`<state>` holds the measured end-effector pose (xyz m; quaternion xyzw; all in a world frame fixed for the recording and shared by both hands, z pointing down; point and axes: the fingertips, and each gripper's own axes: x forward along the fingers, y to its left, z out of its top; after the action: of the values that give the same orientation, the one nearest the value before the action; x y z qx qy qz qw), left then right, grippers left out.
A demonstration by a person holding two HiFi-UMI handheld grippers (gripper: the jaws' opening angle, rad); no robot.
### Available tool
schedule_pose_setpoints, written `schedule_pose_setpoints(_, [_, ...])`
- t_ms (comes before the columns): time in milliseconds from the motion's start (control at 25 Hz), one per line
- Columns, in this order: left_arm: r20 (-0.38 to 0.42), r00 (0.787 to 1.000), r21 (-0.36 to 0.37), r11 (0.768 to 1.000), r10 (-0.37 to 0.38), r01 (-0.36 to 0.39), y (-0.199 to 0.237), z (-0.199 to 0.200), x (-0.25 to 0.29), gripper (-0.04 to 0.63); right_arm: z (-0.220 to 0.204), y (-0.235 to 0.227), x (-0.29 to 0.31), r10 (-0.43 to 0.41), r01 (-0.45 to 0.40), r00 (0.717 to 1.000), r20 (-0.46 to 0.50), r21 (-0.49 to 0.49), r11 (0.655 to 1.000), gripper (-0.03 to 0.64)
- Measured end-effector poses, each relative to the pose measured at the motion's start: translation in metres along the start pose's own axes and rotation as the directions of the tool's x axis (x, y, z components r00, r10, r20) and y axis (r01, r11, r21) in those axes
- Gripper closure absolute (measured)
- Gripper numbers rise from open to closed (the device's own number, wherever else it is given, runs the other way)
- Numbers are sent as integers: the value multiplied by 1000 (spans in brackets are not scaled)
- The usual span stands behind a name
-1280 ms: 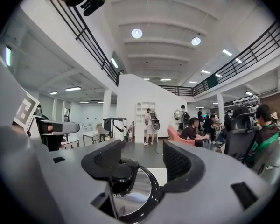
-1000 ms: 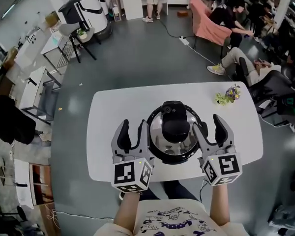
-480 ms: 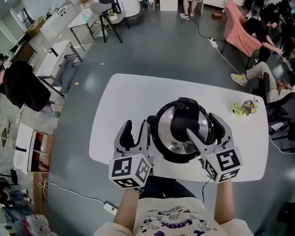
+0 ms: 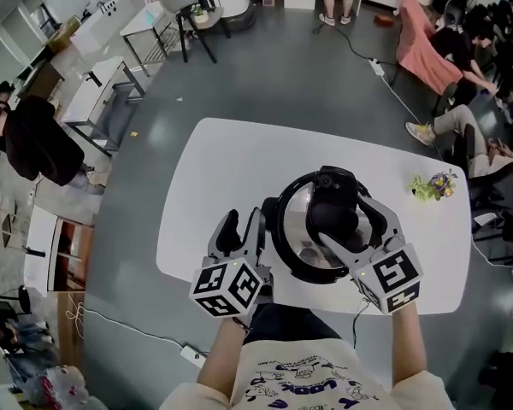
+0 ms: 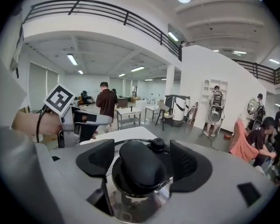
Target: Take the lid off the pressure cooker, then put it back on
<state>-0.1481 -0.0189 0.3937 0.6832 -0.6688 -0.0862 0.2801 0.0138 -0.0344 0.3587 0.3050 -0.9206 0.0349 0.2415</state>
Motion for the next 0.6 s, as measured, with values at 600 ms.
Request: schedule_pose_setpoints(600, [-182, 980, -311, 950, -76, 16, 36, -54, 51, 382, -15, 7, 32, 135, -154, 975, -178, -100, 983, 232])
